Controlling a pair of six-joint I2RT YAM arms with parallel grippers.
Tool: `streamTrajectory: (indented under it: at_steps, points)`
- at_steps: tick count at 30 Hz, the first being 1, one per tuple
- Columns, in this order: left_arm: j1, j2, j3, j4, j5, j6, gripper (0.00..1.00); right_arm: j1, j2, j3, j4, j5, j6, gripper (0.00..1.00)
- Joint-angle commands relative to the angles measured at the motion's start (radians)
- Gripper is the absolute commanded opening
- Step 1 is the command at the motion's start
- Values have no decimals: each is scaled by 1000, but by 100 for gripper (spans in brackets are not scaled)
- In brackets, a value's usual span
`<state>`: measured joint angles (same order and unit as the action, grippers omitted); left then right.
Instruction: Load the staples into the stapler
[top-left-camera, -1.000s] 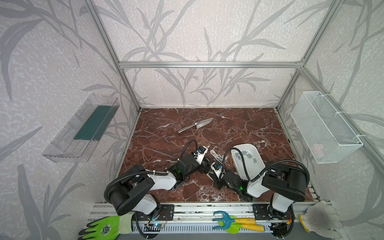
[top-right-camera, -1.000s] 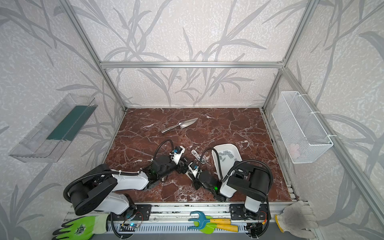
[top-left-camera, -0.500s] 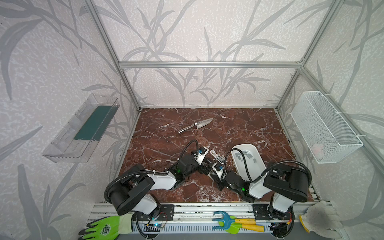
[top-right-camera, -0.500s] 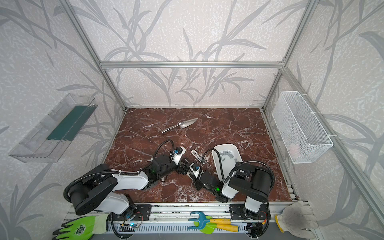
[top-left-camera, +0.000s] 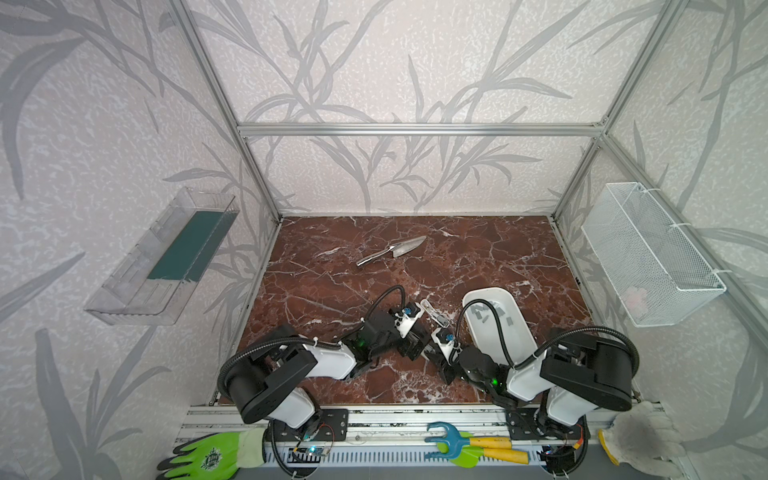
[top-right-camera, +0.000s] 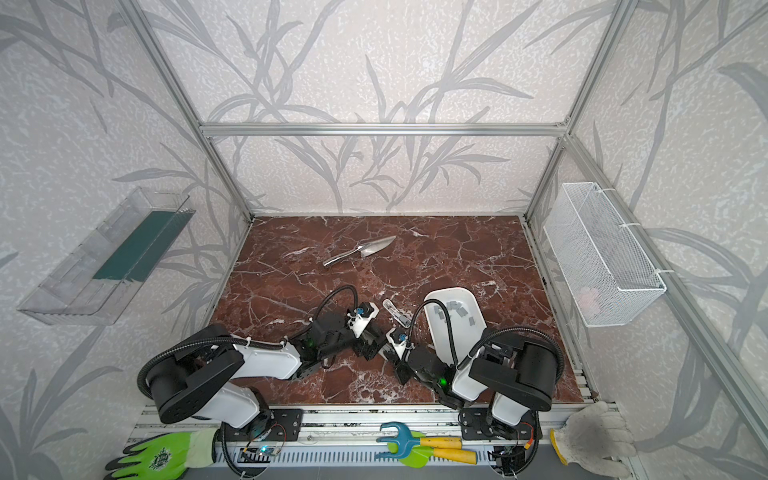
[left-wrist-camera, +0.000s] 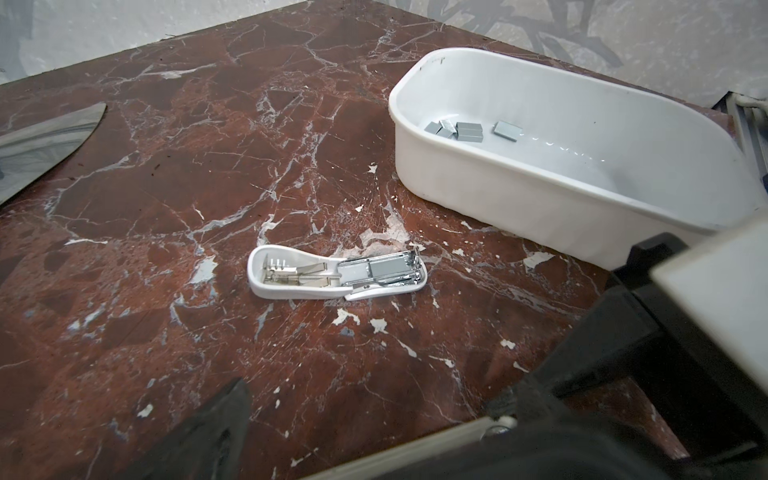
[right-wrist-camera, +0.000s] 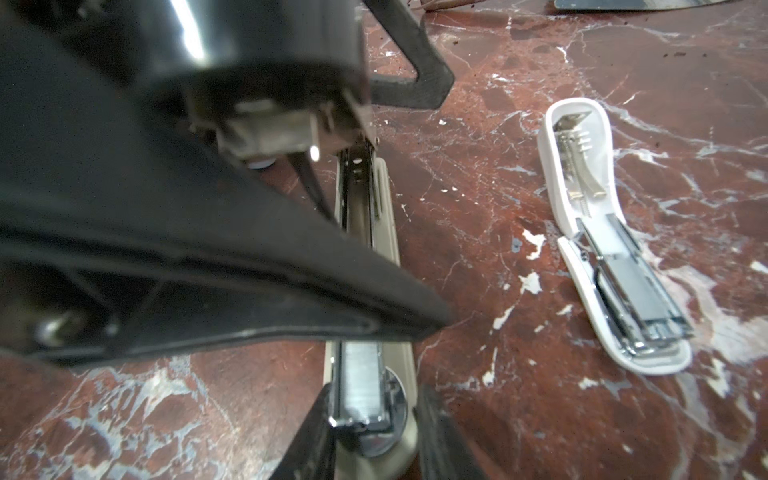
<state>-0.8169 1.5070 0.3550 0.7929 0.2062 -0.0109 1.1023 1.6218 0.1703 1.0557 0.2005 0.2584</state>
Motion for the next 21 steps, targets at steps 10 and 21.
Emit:
streamTrajectory:
  at_steps: [10,21]
  points:
    - [1,-5,47,-67,273,71,99,0,-183,-22,-165,17,-8,44]
    - [3,-74,136,-149,249,-22,99,0,-405,-22,-375,36,-8,45]
